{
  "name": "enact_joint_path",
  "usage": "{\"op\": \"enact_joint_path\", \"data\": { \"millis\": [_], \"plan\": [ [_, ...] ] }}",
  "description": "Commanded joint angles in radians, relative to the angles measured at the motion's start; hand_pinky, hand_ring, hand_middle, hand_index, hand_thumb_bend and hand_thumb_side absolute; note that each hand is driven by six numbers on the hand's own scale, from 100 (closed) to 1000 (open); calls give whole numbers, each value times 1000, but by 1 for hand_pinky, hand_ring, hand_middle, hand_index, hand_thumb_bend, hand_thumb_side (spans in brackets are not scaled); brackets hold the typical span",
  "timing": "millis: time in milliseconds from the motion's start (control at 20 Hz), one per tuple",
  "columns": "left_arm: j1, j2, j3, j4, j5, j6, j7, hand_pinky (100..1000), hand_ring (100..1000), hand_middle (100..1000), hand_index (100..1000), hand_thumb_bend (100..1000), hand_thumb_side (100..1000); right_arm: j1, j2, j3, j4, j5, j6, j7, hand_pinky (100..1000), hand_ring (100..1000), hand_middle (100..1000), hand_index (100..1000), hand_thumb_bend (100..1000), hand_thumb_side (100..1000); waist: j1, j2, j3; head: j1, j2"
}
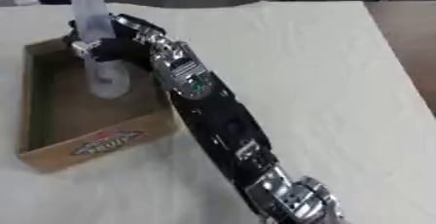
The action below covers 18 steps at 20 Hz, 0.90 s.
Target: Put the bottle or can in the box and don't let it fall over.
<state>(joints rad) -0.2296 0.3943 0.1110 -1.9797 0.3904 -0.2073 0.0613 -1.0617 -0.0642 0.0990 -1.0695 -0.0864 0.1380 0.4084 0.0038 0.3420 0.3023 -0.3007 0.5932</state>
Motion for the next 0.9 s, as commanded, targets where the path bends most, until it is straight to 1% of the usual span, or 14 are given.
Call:
{"op": "enact_joint_path", "data": {
  "millis": [50, 200, 450, 500, 550, 600, 650, 700, 800, 900],
  "plan": [
    [-12, 10, 5, -20, 5, -2, -3, 1000, 1000, 1000, 694, 100, 672, -17, 6, -6, 5, 16, -18, -6, 953, 735, 943, 143, 100, 169, 6, -14, 5, -4, -16],
    [-16, 8, 4, -20, 5, -2, -5, 1000, 1000, 1000, 694, 100, 672, -19, 7, -6, 20, 20, -19, -7, 952, 737, 946, 143, 100, 182, 6, -10, 8, -6, -19],
    [-19, 7, 4, -20, 6, -4, -7, 1000, 1000, 1000, 694, 100, 672, -23, 7, -5, 36, 26, -25, -14, 949, 782, 958, 149, 100, 219, 6, -4, 15, -7, -25],
    [-19, 7, 5, -20, 6, -4, -7, 1000, 1000, 1000, 694, 100, 672, -22, 7, -4, 38, 28, -27, -15, 949, 791, 963, 153, 100, 216, 5, -3, 15, -6, -25],
    [-18, 7, 5, -20, 5, -4, -8, 1000, 1000, 1000, 694, 100, 672, -22, 7, -4, 40, 31, -31, -16, 945, 826, 991, 173, 100, 182, 5, -2, 16, -5, -24],
    [-18, 7, 5, -20, 5, -4, -8, 1000, 1000, 1000, 694, 100, 672, -21, 6, -4, 40, 35, -34, -17, 944, 857, 1000, 194, 100, 152, 5, -3, 15, -4, -23],
    [-17, 7, 5, -20, 5, -3, -8, 1000, 1000, 1000, 694, 100, 672, -21, 5, -3, 39, 38, -38, -17, 945, 903, 1000, 246, 100, 109, 4, -3, 14, -2, -22],
    [-16, 7, 5, -20, 4, -3, -8, 1000, 1000, 1000, 694, 100, 672, -21, 4, -2, 36, 42, -41, -12, 955, 993, 1000, 369, 100, 100, 4, -3, 13, 1, -21],
    [-15, 7, 5, -20, 4, -2, -8, 1000, 1000, 1000, 694, 100, 672, -22, 2, 3, 18, 41, -46, 7, 981, 1000, 1000, 593, 100, 100, 3, -5, 10, 6, -18],
    [-13, 8, 6, -20, 4, -2, -8, 1000, 1000, 1000, 694, 100, 672, -24, -4, 12, -17, 32, -59, 34, 1000, 1000, 1000, 767, 100, 100, 3, -8, 6, 11, -15]
  ]
}}
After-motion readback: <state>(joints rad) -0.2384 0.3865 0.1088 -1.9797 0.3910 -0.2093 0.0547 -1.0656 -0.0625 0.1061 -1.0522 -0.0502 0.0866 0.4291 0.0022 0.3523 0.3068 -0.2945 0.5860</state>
